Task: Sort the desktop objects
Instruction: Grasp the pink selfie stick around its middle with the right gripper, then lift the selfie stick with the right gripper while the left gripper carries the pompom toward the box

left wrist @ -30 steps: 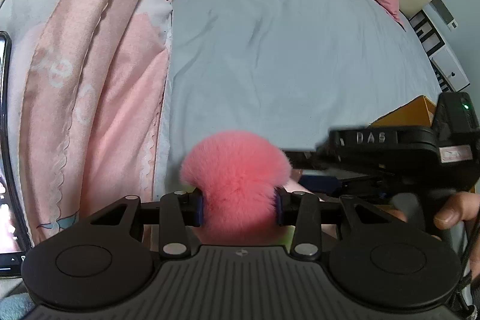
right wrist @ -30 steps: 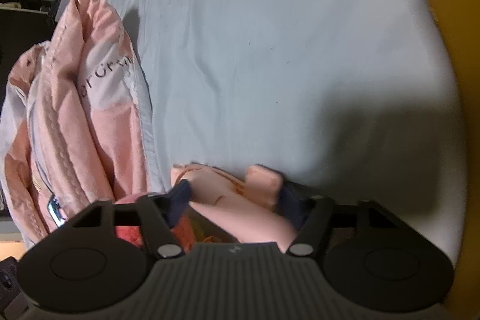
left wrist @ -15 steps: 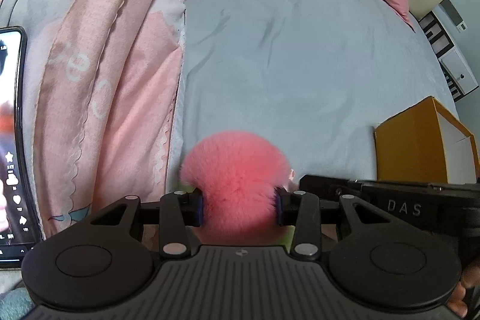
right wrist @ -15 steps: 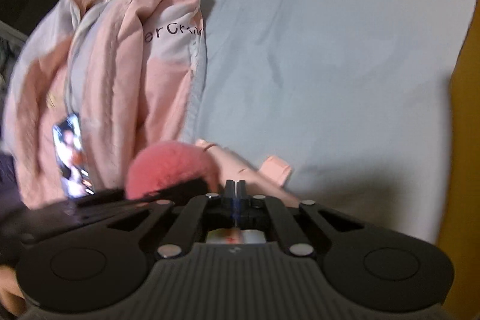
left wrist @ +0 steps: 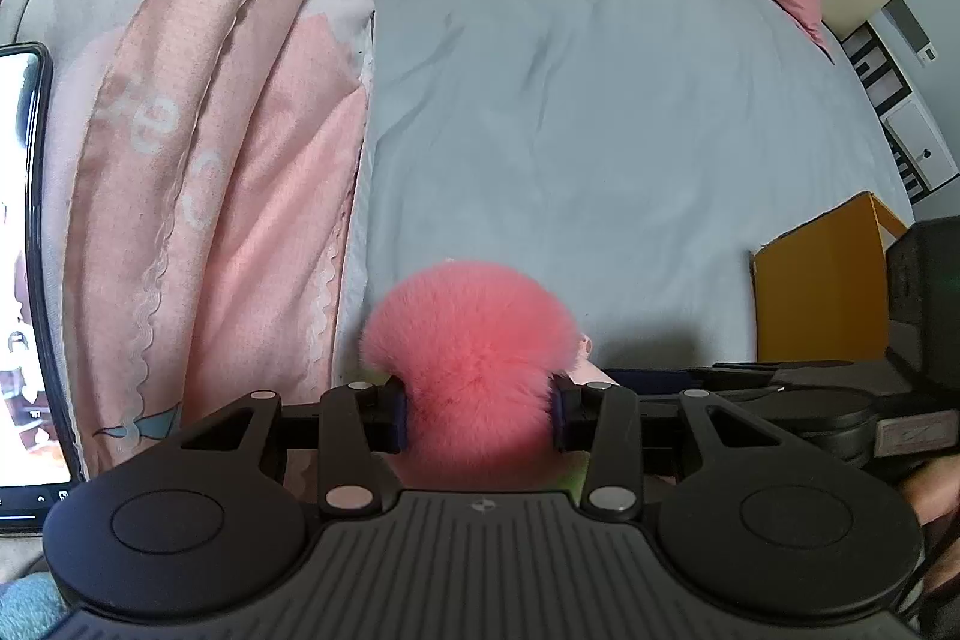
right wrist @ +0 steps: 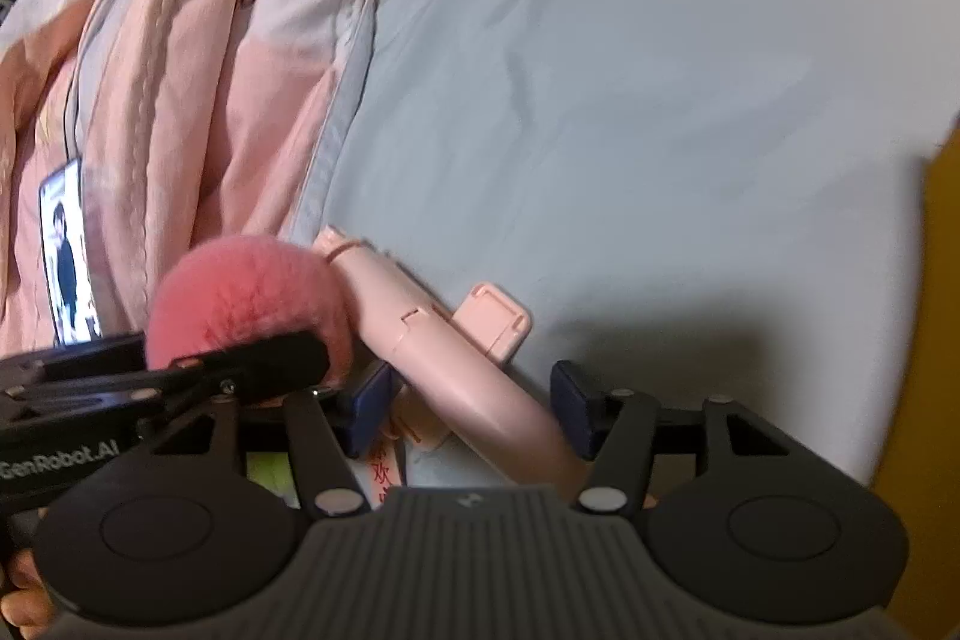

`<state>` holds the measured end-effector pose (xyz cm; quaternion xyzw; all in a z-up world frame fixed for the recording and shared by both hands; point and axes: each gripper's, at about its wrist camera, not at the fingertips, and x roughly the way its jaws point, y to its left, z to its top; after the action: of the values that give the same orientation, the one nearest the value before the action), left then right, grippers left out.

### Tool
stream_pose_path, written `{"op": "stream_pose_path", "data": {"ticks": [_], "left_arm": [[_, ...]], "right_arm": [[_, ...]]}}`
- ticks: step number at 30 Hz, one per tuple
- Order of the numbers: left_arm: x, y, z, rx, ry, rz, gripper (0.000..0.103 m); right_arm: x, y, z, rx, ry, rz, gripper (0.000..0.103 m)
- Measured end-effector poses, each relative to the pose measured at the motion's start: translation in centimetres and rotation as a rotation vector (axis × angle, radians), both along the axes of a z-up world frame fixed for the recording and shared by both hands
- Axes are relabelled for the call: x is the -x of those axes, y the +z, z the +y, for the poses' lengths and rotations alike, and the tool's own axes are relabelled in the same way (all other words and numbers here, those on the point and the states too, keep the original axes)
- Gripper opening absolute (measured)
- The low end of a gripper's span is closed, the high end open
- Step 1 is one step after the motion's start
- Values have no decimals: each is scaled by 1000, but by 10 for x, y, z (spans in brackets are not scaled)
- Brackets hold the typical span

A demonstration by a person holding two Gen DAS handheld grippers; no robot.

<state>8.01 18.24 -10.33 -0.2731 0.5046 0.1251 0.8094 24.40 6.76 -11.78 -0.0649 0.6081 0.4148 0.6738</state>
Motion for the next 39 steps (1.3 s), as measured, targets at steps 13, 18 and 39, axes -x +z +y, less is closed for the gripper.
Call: {"op": "stream_pose_path", "data": {"ticks": [13,18,39], "left_arm": [[3,-1,2,7,1,1,46],[5,1,2,10,2,-14,46],[17,27,-4,8,-34,-131,46]], "right_arm": [[35,5,17,88,158,-227,34],[41,11,13,121,133,-289,29],[74,131,-77,-103,-40,-431,29]]}}
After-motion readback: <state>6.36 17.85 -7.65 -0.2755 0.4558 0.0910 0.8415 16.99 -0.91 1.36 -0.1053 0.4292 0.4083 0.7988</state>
